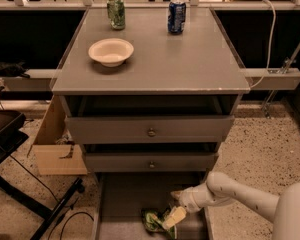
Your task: Place green jalapeno chip bag into bottom drawer
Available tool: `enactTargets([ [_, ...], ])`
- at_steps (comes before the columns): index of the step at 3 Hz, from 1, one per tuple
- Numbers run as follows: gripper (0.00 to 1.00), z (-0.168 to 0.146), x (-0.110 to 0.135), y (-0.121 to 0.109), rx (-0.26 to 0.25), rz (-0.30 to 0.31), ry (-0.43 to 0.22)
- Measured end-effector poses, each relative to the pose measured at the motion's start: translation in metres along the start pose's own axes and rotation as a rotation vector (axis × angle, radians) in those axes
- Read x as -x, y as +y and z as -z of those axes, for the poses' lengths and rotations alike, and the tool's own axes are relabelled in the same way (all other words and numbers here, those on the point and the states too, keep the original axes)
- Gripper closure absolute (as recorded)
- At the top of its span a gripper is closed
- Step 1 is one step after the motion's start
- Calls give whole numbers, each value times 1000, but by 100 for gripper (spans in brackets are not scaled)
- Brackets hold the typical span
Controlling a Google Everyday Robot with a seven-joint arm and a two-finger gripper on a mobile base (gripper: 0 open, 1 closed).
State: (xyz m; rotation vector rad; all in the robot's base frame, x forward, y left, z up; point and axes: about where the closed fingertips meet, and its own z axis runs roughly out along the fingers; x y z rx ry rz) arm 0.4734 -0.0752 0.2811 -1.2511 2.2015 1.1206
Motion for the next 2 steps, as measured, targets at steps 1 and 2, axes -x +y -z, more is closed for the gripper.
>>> enactTargets([
  [1,0,52,18,38,30,36,72],
  [2,0,104,30,77,9,83,122],
])
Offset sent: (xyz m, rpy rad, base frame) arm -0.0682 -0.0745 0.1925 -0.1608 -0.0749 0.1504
